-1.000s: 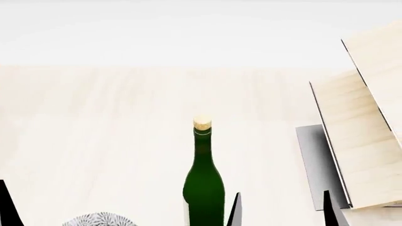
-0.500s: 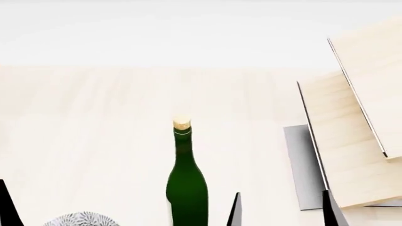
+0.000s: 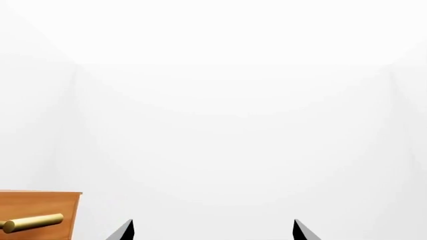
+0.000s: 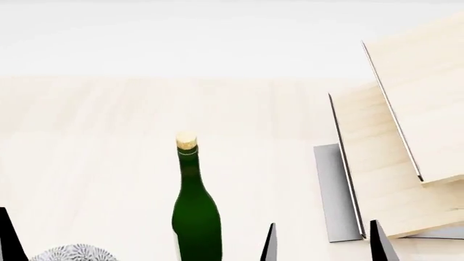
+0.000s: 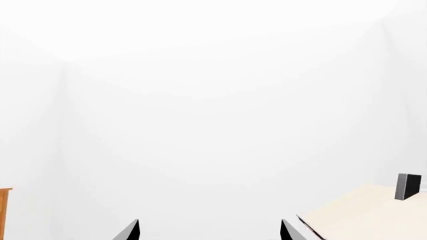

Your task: Put the wine bottle on the wine rack.

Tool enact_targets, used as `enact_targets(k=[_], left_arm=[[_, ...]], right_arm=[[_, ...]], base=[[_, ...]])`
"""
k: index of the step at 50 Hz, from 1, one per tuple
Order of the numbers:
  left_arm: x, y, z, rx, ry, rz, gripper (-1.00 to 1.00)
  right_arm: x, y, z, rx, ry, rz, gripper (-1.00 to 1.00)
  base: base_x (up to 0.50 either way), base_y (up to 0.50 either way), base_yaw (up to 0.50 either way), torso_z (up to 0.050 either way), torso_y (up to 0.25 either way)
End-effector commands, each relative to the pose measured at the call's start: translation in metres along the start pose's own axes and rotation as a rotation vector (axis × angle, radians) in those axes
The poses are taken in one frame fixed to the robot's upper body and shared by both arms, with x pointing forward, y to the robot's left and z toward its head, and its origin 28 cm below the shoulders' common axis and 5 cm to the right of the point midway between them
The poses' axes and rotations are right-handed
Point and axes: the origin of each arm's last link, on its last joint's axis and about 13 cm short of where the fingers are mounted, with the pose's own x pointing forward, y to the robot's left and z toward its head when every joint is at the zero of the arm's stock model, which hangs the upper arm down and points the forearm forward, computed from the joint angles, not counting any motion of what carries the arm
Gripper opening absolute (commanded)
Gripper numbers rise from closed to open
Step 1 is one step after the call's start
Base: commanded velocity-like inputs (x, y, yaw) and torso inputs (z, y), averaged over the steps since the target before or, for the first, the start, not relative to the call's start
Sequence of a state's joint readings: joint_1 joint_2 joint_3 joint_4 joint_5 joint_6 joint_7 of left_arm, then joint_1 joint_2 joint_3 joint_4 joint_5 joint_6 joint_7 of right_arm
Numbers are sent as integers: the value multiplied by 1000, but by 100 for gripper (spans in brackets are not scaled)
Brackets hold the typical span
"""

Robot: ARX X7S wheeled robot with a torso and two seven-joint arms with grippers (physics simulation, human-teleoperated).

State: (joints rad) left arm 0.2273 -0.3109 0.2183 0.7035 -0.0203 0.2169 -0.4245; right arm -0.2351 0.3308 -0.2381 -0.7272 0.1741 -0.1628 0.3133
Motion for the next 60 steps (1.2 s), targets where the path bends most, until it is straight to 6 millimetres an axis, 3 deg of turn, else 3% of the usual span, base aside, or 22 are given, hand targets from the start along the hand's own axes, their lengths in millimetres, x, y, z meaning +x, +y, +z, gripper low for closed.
enact_targets(k=[1, 60], left_arm=[[0, 0, 0, -1, 2, -1, 100], [-1, -1, 0, -4, 1, -5, 100]], right_arm=[[-1, 0, -1, 1, 2, 2, 100], [-1, 1, -2, 0, 5, 5, 100]], base=[[0, -82, 0, 0, 0], [0, -84, 0, 0, 0]])
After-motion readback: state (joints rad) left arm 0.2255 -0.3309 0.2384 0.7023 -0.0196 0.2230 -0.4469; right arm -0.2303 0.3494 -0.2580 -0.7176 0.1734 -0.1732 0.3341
